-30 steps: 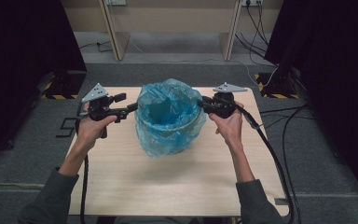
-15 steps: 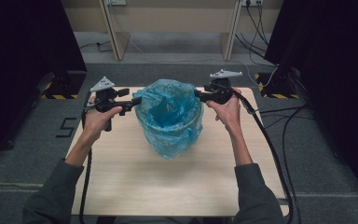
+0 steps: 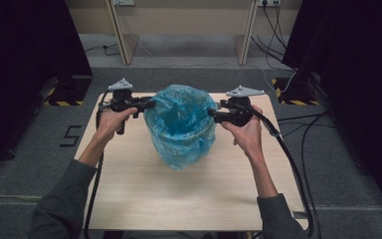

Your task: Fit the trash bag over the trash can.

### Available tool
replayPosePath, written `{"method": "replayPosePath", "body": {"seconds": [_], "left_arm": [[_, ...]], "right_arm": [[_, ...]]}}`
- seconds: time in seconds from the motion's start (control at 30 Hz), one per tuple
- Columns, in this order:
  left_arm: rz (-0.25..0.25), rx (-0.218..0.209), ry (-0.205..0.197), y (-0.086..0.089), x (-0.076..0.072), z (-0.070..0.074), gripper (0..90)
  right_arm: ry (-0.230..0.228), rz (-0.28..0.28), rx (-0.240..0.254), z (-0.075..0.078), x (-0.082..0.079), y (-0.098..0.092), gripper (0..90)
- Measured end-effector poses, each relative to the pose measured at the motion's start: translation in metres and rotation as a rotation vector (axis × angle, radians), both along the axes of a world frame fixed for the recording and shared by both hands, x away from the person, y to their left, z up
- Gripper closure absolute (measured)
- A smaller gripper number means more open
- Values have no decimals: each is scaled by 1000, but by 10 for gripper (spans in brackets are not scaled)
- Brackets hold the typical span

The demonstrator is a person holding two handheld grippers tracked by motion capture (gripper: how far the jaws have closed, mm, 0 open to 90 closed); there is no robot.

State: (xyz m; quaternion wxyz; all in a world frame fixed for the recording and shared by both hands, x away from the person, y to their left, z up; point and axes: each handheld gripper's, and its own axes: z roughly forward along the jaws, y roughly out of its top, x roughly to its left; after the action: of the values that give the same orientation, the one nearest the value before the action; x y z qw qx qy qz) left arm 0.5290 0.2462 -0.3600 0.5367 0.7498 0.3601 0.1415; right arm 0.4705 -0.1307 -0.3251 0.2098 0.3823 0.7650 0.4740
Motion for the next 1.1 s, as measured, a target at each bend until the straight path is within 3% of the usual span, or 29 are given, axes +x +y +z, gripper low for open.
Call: {"method": "replayPosePath", "body": {"seconds": [0.2,0.27,0.4,0.5,0.63,0.77,0.97,1.1], "left_arm": [[36,-87,-36,23,-9,3,823],[51,-96,-42,32,-11,1,850],[70,-31,-28,38,-12,-15,861],[52,3,-8,32,-13,-32,861],[27,16,-3,25,-21,-48,860],[23,44,-40,21,-33,-51,862],[6,52,-72,16,-51,-52,858],[-5,55,-86,13,-65,-52,838]], "right_arm": [[-11,9,-23,-2,-16,0,403],[-13,15,-26,-4,-22,2,400],[-24,40,-37,-6,-34,8,394],[-24,40,-34,-8,-38,14,379],[-18,31,-48,-13,-39,18,364],[-23,34,-38,-12,-42,18,364],[-32,45,-25,-9,-49,20,364],[-27,29,-18,-10,-46,21,365]]}}
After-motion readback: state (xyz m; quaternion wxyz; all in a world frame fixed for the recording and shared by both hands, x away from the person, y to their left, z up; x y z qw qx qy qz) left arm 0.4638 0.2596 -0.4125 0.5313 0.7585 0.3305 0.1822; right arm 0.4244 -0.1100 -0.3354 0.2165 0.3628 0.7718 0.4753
